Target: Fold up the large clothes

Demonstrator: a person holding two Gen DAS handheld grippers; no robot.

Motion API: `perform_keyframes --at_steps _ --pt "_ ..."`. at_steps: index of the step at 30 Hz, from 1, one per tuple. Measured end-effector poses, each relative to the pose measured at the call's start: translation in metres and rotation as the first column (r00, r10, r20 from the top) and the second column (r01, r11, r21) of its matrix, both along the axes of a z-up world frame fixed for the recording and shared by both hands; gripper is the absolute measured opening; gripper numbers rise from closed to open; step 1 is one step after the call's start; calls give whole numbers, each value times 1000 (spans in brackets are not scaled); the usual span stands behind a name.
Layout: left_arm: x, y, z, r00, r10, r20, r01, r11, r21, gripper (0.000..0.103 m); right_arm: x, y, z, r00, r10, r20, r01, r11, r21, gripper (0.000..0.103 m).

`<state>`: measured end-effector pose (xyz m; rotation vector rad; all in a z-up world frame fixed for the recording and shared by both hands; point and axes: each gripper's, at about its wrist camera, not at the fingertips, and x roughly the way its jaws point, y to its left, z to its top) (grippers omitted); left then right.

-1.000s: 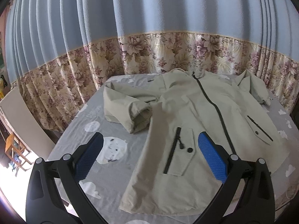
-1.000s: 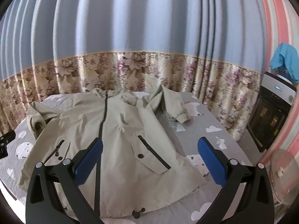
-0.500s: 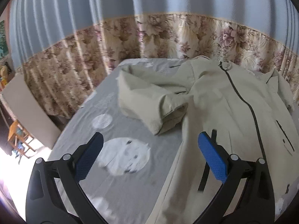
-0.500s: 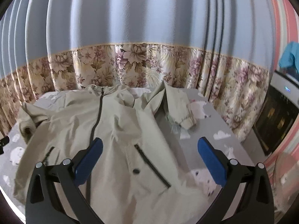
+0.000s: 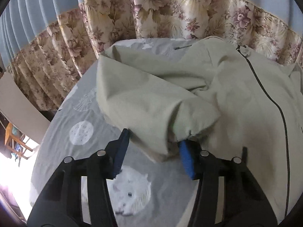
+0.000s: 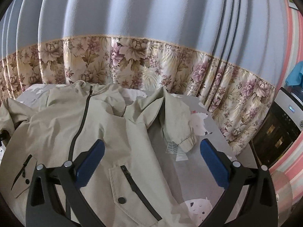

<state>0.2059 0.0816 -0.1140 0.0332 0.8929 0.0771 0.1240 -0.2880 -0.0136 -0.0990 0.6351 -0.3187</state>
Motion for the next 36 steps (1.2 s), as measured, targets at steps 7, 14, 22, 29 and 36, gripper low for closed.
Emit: perform_keyframes --at_steps 7,14,22,29,36 --pt "43 40 15 996 79 40 -77 996 -44 14 19 -9 -5 999 -2 -45 1 1000 -16 78" --pt "60 158 83 932 313 183 -325 945 35 11 31 -21 2 999 -30 -30 29 999 -35 77" --pt "81 259 85 942 332 45 -326 940 -106 12 58 -30 13 1000 -6 -4 6 997 -73 77" --pt "78 234 61 955 296 -21 -296 943 -153 11 92 -71 2 998 54 -33 -54 999 -3 77" --pt "104 68 124 995 -57 85 82 945 -317 11 138 -122 11 1000 -7 6 7 1000 -25 78"
